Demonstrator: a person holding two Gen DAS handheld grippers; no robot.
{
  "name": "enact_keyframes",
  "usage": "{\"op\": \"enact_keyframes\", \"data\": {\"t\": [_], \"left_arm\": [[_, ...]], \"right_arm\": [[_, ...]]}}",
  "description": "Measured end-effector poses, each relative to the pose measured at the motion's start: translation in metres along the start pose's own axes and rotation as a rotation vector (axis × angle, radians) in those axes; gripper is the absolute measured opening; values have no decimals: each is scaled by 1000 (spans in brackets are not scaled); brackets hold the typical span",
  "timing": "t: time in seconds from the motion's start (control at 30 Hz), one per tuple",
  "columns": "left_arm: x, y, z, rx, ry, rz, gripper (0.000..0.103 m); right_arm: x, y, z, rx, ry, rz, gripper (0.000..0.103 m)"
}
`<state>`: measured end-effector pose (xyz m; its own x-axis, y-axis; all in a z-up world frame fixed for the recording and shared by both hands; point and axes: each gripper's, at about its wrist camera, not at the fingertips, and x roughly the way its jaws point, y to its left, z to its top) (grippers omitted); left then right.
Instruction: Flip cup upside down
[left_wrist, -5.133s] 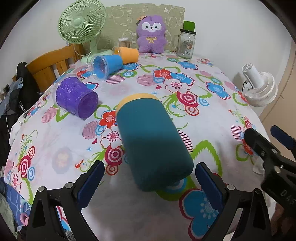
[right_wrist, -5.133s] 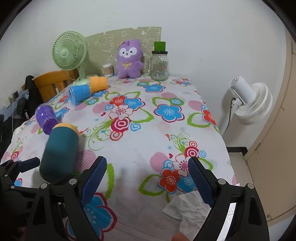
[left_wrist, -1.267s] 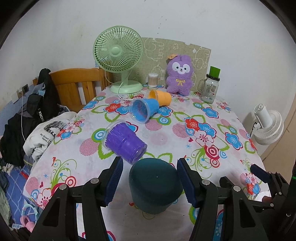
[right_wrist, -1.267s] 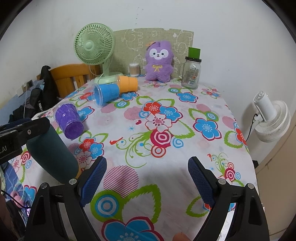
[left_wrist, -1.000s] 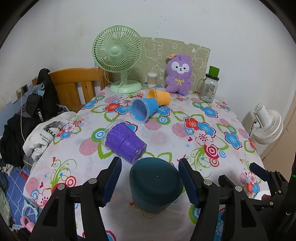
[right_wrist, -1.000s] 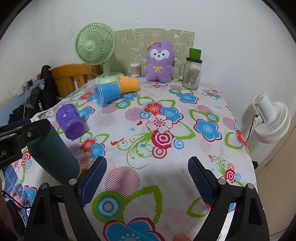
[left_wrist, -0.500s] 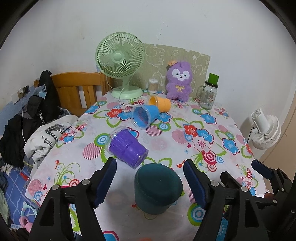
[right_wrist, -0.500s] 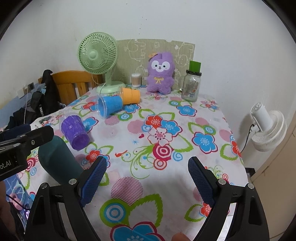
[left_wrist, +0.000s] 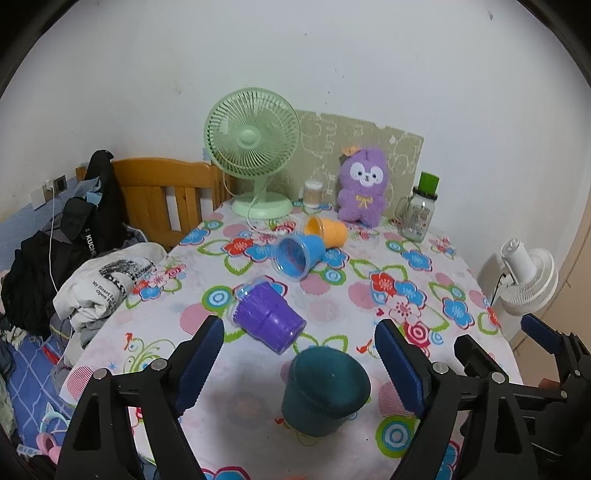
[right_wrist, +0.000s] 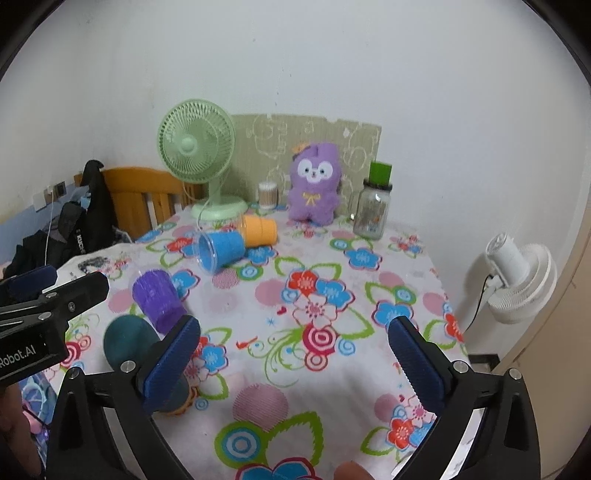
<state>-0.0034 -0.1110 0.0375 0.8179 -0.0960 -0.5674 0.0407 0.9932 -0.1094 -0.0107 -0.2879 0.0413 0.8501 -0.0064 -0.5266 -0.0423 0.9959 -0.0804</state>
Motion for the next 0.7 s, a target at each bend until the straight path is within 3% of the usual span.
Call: {"op": "enact_keyframes", "data": {"t": [0.27, 0.7], "left_arm": [[-12, 8, 5, -13, -34, 1, 90], [-21, 16, 4, -25, -53, 7, 93]], "right_arm": [[-14, 12, 9, -27, -50, -30, 103], [-19, 6, 13, 24, -49, -58, 103]]}}
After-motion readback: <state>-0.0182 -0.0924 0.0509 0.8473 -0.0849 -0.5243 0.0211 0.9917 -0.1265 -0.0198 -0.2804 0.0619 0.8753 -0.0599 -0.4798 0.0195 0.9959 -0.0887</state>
